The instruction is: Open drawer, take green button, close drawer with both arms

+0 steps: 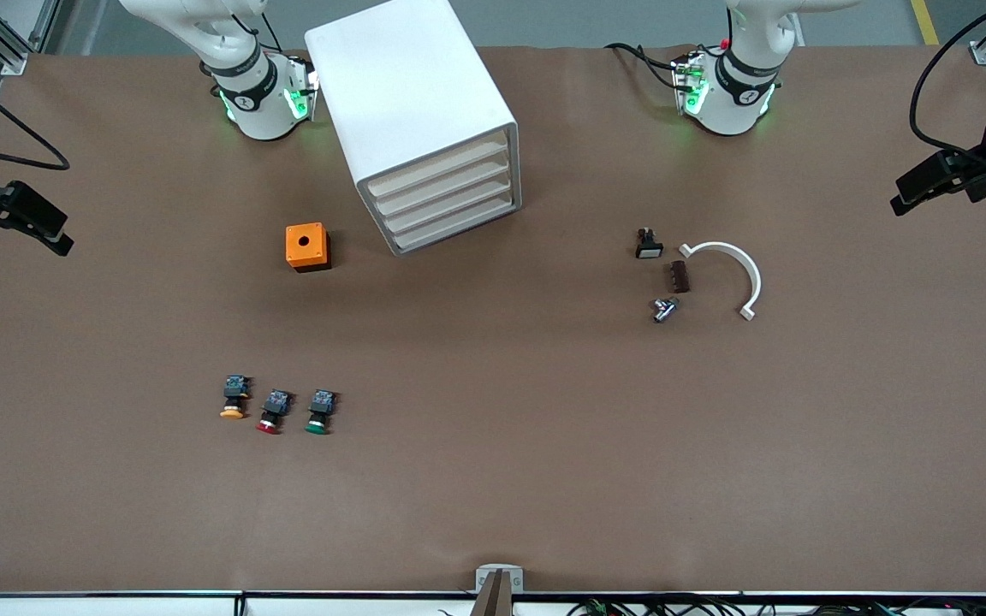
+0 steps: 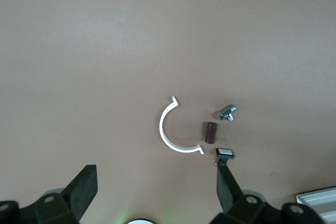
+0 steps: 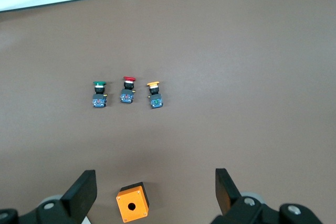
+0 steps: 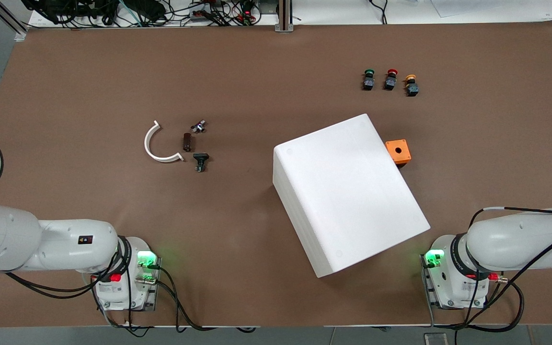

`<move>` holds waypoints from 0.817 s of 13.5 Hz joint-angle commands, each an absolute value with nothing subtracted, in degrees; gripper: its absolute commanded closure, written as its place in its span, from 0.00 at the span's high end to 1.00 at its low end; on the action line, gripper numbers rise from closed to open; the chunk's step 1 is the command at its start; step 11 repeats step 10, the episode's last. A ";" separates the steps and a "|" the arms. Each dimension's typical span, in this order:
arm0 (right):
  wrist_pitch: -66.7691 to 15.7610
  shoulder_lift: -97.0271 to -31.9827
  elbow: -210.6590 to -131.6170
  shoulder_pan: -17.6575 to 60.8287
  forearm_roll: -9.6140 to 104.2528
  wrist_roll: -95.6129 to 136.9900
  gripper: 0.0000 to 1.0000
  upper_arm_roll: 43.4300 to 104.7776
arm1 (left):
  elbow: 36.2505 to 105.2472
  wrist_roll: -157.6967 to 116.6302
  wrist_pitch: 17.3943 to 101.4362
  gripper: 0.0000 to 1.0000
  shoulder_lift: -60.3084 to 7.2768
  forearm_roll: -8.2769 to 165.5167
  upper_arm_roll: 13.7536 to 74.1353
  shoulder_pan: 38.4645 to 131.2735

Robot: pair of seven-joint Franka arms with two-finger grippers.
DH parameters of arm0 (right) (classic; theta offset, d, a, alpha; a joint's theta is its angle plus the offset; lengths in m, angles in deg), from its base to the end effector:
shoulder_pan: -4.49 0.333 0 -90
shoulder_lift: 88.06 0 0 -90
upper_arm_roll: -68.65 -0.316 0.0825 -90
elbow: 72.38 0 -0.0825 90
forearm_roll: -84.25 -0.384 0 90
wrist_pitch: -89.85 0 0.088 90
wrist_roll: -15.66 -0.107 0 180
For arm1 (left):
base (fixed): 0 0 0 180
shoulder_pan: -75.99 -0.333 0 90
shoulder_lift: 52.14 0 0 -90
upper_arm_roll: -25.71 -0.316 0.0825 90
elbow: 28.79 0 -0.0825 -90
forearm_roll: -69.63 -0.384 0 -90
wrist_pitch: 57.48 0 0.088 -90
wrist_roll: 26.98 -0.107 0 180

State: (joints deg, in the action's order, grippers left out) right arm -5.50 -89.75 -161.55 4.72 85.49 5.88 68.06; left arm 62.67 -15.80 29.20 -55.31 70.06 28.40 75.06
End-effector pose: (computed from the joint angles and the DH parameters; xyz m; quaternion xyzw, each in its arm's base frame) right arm 0.5549 0.0059 0.6567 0.9946 -0.0776 0.0693 0.0046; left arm 0.5309 -0.0179 0.6375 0.9965 0.0820 -0.0143 0.0008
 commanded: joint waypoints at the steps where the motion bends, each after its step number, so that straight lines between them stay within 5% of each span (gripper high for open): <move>1: -5.86 -91.22 -162.73 4.93 85.13 6.52 1.00 68.48 | 61.04 -16.61 29.18 1.00 -54.16 69.45 28.17 75.38; 11: -5.68 -91.31 -162.73 5.01 85.22 6.52 1.00 68.57 | 57.43 -16.44 28.91 1.00 -51.79 69.54 28.17 75.38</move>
